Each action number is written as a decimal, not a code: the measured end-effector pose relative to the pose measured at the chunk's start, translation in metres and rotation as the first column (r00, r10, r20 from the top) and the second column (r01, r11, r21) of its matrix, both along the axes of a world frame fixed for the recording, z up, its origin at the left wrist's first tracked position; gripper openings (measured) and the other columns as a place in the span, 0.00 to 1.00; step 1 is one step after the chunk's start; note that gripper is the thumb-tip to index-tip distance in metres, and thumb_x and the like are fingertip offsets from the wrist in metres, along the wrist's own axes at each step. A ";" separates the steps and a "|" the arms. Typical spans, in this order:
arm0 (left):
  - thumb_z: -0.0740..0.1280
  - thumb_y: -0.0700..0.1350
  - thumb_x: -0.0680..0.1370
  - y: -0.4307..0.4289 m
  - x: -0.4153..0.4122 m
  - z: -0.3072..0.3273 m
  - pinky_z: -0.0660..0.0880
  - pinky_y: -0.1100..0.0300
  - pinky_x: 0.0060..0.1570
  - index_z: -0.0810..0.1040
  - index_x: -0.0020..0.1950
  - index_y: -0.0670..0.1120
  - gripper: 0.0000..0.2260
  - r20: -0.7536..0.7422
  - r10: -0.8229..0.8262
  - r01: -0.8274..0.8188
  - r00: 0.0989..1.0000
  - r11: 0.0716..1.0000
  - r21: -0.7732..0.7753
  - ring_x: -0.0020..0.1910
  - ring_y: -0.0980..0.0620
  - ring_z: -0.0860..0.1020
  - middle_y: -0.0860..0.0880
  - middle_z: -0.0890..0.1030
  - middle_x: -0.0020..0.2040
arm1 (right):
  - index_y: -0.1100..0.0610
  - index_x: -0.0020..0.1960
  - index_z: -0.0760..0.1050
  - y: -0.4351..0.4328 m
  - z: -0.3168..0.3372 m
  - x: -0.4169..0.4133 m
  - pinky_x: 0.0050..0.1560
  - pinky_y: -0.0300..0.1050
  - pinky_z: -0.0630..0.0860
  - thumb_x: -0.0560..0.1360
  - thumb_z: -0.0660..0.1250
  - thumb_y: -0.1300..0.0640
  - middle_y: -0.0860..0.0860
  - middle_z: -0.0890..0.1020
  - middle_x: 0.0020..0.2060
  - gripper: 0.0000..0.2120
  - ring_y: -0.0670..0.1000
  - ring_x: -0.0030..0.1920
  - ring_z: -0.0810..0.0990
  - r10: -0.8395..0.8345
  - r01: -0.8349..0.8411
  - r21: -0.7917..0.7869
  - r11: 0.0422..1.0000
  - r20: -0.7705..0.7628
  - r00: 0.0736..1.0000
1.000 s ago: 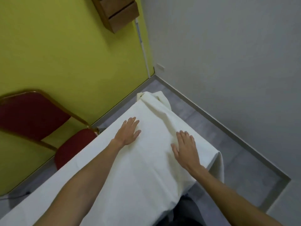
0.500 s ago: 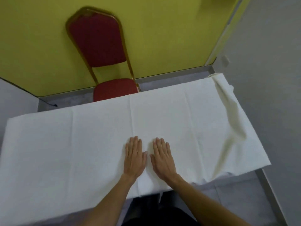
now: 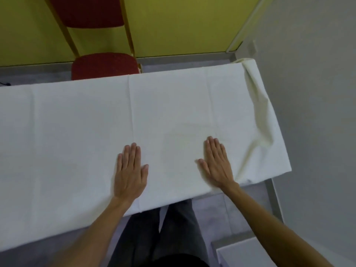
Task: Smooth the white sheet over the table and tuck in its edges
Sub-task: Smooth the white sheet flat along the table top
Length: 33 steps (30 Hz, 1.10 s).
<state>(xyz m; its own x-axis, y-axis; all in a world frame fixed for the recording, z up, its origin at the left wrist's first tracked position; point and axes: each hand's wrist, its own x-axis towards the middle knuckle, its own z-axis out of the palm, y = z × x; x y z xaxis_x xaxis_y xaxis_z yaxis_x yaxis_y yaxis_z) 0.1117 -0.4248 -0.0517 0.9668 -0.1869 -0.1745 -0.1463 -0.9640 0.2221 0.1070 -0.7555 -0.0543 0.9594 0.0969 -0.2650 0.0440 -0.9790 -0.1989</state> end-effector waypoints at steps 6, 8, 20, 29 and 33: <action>0.50 0.52 0.82 -0.004 -0.002 -0.006 0.53 0.42 0.77 0.54 0.79 0.37 0.29 0.066 -0.006 0.005 0.998 1.000 0.010 0.80 0.42 0.52 0.40 0.55 0.80 | 0.59 0.82 0.41 -0.137 0.012 0.012 0.80 0.57 0.45 0.81 0.39 0.33 0.55 0.44 0.82 0.39 0.54 0.82 0.42 -0.136 0.134 -0.067 0.989 -0.038 0.990; 0.50 0.52 0.82 -0.005 -0.002 -0.007 0.53 0.41 0.76 0.55 0.78 0.36 0.29 0.075 -0.016 0.015 0.997 1.000 0.004 0.79 0.41 0.52 0.39 0.56 0.79 | 0.60 0.82 0.41 -0.151 0.012 0.015 0.80 0.57 0.44 0.80 0.38 0.32 0.56 0.43 0.82 0.41 0.54 0.81 0.40 -0.194 0.193 -0.049 0.980 -0.019 0.981; 0.51 0.54 0.81 -0.153 -0.008 0.005 0.54 0.41 0.76 0.56 0.78 0.38 0.30 -0.005 -0.033 0.033 0.999 0.997 -0.072 0.79 0.42 0.52 0.41 0.55 0.80 | 0.64 0.80 0.55 -0.017 -0.003 0.002 0.79 0.60 0.52 0.85 0.52 0.45 0.60 0.56 0.80 0.31 0.58 0.81 0.52 0.119 -0.142 0.138 0.980 0.166 0.979; 0.50 0.56 0.82 -0.152 -0.011 -0.003 0.54 0.43 0.77 0.55 0.79 0.37 0.31 0.075 -0.066 0.064 0.995 0.998 0.025 0.80 0.42 0.52 0.40 0.55 0.80 | 0.63 0.81 0.46 -0.233 0.011 -0.005 0.81 0.58 0.46 0.84 0.47 0.40 0.57 0.46 0.82 0.36 0.57 0.82 0.44 0.078 -0.079 0.014 0.997 0.026 0.997; 0.50 0.56 0.82 -0.150 -0.011 -0.003 0.54 0.42 0.76 0.55 0.79 0.37 0.31 0.064 -0.068 0.067 0.996 0.998 0.017 0.80 0.42 0.52 0.41 0.54 0.80 | 0.63 0.81 0.46 -0.231 0.008 -0.006 0.81 0.58 0.48 0.83 0.49 0.41 0.57 0.47 0.82 0.36 0.56 0.82 0.44 0.074 -0.074 0.020 0.997 0.020 0.997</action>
<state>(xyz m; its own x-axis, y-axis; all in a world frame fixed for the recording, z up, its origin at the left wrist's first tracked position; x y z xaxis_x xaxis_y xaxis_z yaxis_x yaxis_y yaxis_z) 0.1004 -0.5752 -0.0545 0.9613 -0.2504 -0.1149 -0.2251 -0.9544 0.1961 0.1013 -0.9865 -0.0464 0.9542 0.1733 -0.2439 0.1203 -0.9686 -0.2176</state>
